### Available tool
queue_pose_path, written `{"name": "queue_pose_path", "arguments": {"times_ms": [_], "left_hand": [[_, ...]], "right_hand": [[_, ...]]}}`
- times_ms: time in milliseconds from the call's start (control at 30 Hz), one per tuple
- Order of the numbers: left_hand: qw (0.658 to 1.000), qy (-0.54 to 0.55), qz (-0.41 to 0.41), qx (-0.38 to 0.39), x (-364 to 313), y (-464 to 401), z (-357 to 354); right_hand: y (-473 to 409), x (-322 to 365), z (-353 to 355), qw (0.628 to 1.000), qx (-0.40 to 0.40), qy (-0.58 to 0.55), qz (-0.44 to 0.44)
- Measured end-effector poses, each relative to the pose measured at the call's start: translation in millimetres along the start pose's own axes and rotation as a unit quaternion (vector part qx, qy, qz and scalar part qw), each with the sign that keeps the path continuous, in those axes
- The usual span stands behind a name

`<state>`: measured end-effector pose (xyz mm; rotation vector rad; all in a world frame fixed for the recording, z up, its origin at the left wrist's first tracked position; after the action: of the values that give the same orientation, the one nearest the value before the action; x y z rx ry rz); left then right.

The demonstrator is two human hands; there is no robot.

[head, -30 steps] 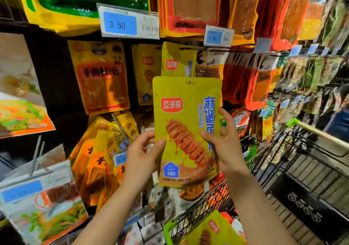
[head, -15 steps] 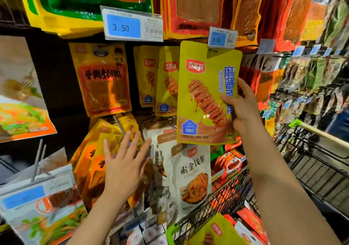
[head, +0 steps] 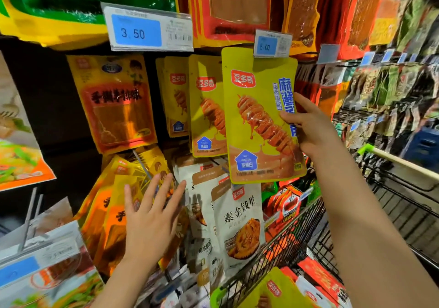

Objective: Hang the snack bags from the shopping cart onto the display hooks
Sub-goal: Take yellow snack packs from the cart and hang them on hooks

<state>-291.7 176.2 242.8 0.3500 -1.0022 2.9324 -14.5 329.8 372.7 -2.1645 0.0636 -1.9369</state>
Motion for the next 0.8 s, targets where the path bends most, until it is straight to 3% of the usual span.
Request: {"name": "queue_pose_path", "arguments": {"times_ms": [433, 600, 800], "left_hand": [[0.999, 0.007, -0.007, 0.043, -3, -2, -5], [0.997, -0.012, -0.060, 0.048, -2, 3, -8], [0.997, -0.007, -0.049, 0.059, -3, 2, -9]], "right_hand": [[-58, -21, -45, 0.998, 0.014, 0.054, 0.003], [-90, -42, -77, 0.993, -0.022, 0.110, 0.017], [-97, -48, -82, 0.977, -0.039, 0.202, 0.049]]}}
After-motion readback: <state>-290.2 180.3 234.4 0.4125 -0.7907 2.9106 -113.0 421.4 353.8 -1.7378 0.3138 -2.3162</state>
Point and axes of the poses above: each hand's wrist, its own y-axis away from the middle knuckle, its own z-axis out of the back of the hand, x = y × z, the point moved 10 cm from there along -y, towards the middle knuckle, and after that the axes turned 8 degrees about x, right-handed, at the moved point
